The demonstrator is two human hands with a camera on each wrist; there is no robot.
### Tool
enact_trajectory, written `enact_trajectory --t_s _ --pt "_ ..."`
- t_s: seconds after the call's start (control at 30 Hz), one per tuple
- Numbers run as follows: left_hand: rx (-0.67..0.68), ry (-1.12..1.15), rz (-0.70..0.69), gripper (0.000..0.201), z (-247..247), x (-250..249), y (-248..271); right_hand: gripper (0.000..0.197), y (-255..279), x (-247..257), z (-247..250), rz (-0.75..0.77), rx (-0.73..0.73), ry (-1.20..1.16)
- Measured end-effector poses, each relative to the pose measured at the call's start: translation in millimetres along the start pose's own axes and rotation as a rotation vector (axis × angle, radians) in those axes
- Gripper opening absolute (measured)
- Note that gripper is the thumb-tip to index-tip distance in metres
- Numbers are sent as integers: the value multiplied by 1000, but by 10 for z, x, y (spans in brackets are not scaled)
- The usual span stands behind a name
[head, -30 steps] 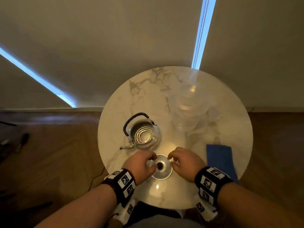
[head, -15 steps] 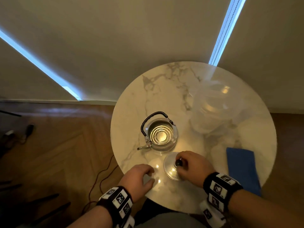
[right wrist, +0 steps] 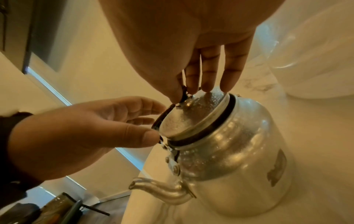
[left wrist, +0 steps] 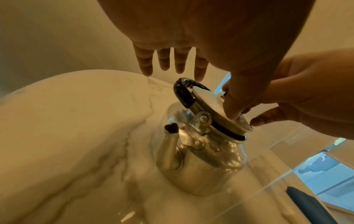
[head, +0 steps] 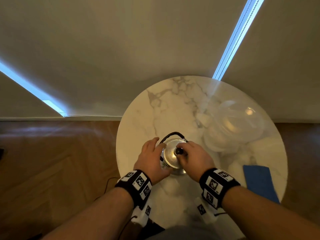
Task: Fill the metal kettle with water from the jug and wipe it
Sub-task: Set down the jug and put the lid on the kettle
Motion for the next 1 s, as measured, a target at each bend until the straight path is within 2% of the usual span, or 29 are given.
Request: enact_trajectory --t_s 0.23,0.37,0.57,1.0 --pt "149 35 5 84 -203 65 -196 28 -65 -20 -77 -54 12 103" --pt "192 89 48 76 -221 52 -225 28 -48 38 -104 -64 90 173" --pt "206 97 72 81 -249 82 -231 30 -74 48 -49 -92 105 166" --pt "179 67 126 70 -235 -21 -200 29 -107 61 11 -103 126 219"
Point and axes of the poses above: each hand's wrist, its own y-axis away from the middle knuckle, its own z-axis out of the back of the hand, x = y × z, the point moved 9 cm from there along -y, towards the middle knuckle, and after that the axes turned 14 degrees about z, right-handed, at the moved point
